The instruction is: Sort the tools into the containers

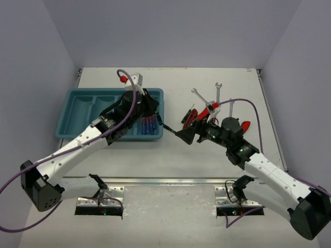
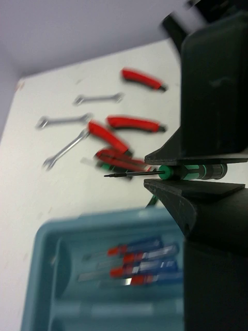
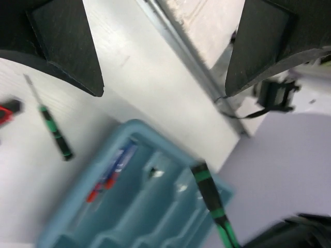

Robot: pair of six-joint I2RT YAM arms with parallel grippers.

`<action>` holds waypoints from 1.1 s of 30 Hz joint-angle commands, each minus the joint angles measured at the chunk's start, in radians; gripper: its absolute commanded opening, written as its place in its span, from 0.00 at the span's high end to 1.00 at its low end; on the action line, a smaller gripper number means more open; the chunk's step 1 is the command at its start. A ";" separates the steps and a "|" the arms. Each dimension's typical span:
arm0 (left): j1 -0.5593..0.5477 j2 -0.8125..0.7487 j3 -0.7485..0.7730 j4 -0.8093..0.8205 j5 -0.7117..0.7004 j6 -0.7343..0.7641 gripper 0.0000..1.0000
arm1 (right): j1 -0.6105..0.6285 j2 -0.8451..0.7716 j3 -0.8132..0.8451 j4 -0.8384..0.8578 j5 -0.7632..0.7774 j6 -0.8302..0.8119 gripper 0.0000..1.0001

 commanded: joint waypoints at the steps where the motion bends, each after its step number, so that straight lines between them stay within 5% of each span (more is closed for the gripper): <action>1: 0.110 0.155 0.179 -0.368 -0.521 0.095 1.00 | -0.005 -0.041 0.078 -0.293 0.382 -0.080 0.01; 5: 0.332 0.321 0.240 -0.371 -0.496 0.148 1.00 | -0.016 -0.086 0.042 -0.336 0.447 -0.108 0.01; 13: 0.368 0.507 0.301 -0.330 -0.480 0.161 0.95 | -0.023 -0.111 0.018 -0.376 0.439 -0.201 0.01; 17: 0.365 0.547 0.307 -0.335 -0.417 0.122 0.26 | -0.023 -0.074 0.026 -0.380 0.386 -0.242 0.01; 20: 0.337 0.489 0.292 -0.305 -0.365 0.114 0.03 | -0.023 -0.042 0.036 -0.391 0.359 -0.241 0.01; 26: 0.096 0.435 0.333 -0.274 -0.396 0.200 0.00 | -0.023 -0.026 0.036 -0.411 0.373 -0.235 0.01; 33: -0.065 0.462 0.387 -0.367 -0.463 -0.177 0.00 | -0.025 -0.066 0.016 -0.458 0.578 -0.192 0.01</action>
